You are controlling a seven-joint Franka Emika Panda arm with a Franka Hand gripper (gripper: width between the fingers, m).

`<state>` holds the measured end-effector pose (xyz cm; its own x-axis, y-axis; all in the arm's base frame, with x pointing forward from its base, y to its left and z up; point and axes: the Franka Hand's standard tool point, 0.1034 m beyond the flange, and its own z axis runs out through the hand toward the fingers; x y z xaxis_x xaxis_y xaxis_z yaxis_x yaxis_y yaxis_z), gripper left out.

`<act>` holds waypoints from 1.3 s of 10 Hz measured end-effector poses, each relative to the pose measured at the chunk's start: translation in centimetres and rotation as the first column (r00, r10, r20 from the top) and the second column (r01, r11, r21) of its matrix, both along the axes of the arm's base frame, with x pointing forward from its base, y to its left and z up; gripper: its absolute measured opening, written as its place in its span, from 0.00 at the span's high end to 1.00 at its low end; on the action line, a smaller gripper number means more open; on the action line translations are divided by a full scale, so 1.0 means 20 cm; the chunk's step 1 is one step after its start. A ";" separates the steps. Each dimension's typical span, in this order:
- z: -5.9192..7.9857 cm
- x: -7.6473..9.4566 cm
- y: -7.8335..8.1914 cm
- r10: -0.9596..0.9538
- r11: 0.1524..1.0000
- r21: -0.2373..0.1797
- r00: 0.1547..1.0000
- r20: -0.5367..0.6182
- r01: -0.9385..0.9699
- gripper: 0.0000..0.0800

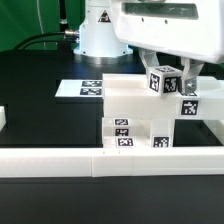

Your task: Assemble chair

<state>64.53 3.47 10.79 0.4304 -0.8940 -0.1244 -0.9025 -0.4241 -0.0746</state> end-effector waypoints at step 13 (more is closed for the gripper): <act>-0.01 0.03 -0.04 0.920 0.391 -0.117 0.384 0.077 -0.913 0.19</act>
Offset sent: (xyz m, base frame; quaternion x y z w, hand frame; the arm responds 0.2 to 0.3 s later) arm 0.0000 0.0000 0.0000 0.0000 0.0000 -0.1938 0.9810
